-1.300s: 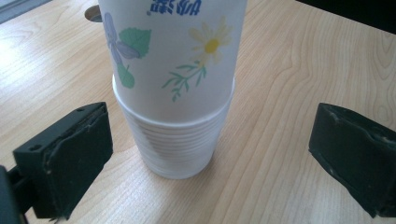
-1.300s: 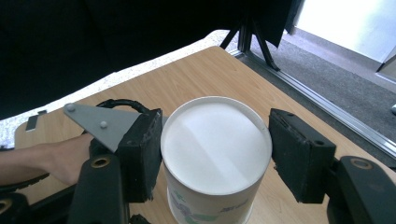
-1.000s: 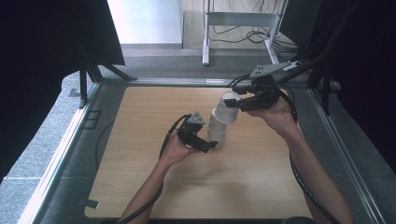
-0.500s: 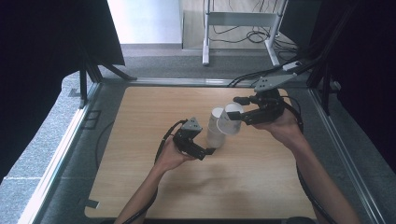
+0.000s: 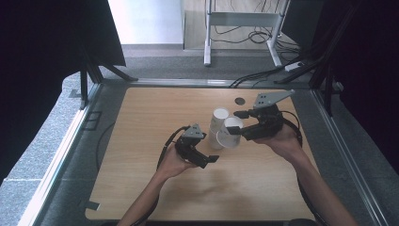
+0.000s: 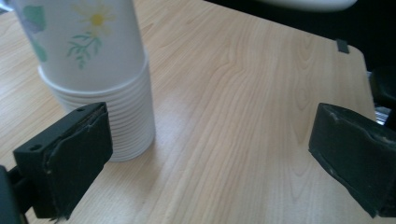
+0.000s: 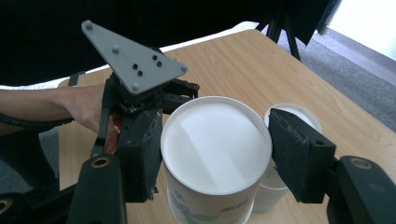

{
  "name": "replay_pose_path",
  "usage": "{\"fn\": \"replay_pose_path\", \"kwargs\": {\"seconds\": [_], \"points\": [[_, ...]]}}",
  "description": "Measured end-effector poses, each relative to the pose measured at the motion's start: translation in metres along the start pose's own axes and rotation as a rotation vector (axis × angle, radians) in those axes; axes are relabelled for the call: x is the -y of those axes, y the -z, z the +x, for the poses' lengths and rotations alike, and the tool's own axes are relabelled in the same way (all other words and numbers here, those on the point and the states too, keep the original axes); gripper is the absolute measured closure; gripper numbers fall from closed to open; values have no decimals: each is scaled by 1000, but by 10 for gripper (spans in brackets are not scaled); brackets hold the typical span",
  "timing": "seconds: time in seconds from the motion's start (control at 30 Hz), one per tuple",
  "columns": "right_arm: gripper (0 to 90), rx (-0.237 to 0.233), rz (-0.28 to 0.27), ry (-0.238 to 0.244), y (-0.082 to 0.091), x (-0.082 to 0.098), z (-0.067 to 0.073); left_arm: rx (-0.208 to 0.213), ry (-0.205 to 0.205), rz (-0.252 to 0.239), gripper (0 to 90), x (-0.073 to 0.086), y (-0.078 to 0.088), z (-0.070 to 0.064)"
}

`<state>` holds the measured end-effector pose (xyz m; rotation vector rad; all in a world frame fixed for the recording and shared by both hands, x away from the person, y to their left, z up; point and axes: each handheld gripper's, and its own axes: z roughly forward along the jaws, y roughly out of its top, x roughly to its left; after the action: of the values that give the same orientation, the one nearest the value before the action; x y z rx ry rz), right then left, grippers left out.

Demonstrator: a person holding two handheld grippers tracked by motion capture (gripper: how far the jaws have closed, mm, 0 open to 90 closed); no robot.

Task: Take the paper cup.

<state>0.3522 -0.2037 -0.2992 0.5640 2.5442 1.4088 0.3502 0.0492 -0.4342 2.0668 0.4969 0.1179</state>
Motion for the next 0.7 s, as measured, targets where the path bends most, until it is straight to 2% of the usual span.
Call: {"fn": "replay_pose_path", "kwargs": {"seconds": [0.4,0.7], "points": [[373,-40,1,-15,-18,26,8,33,-49,-17,6,2,-9,-16],[374,-62,3,-24,-29,38,12,39,-53,-16,24,5,-19,-20]]}}
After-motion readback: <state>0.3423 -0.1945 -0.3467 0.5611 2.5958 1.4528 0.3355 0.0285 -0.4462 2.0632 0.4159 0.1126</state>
